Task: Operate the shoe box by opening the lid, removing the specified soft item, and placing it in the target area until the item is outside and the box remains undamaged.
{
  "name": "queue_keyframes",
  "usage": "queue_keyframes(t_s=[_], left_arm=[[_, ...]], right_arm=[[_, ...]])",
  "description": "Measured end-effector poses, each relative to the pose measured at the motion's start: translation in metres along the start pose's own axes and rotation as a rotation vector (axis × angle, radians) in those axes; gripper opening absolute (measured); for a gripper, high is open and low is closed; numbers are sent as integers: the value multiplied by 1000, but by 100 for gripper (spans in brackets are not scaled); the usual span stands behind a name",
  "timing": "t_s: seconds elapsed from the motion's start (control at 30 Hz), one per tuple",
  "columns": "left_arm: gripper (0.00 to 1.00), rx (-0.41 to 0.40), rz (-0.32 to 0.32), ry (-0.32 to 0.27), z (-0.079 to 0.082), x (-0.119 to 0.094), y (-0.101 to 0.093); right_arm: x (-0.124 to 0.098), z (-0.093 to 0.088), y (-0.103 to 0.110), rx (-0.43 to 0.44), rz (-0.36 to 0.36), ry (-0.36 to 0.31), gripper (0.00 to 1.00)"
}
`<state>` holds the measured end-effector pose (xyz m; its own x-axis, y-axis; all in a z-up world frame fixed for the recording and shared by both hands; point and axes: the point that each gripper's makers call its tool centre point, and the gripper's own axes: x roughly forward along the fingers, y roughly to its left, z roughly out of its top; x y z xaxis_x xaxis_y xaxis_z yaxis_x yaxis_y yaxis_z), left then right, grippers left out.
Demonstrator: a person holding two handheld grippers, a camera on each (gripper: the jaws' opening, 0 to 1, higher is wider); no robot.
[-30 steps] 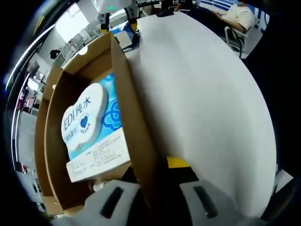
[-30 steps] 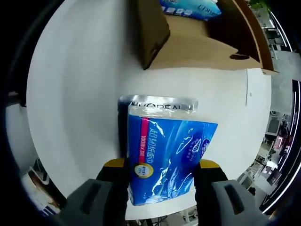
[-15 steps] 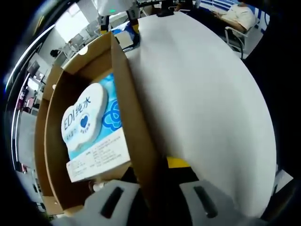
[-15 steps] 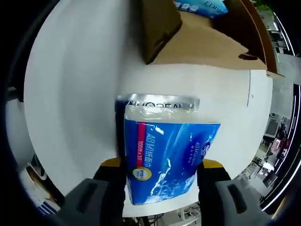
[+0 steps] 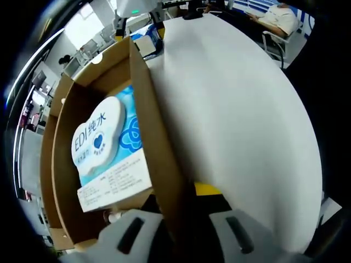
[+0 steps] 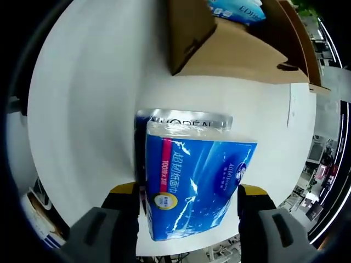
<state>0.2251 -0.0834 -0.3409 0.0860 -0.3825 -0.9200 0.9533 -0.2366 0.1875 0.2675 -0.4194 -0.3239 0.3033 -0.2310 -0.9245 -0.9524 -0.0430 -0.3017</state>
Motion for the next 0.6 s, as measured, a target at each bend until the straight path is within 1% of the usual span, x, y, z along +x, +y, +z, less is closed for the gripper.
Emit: queue_keyframes(t_s=[0.07, 0.17, 0.2, 0.33, 0.5, 0.57, 0.6], left_arm=[[7, 0, 0, 0, 0, 0, 0], [7, 0, 0, -1, 0, 0, 0], [7, 0, 0, -1, 0, 0, 0], [7, 0, -1, -1, 0, 0, 0], [7, -1, 0, -1, 0, 1, 0], [7, -1, 0, 0, 0, 1, 0], [7, -1, 0, 0, 0, 1, 0]], right_arm=[[0, 1, 0, 1, 2, -3, 75], [-4, 3, 1, 15, 15, -26, 74], [-6, 5, 3, 26, 35, -51, 74], [-19, 6, -3, 107, 42, -112, 71], [-30, -2, -14, 112, 17, -120, 67], [-32, -4, -15, 119, 22, -122, 63], [-33, -4, -14, 144, 38, -134, 62]])
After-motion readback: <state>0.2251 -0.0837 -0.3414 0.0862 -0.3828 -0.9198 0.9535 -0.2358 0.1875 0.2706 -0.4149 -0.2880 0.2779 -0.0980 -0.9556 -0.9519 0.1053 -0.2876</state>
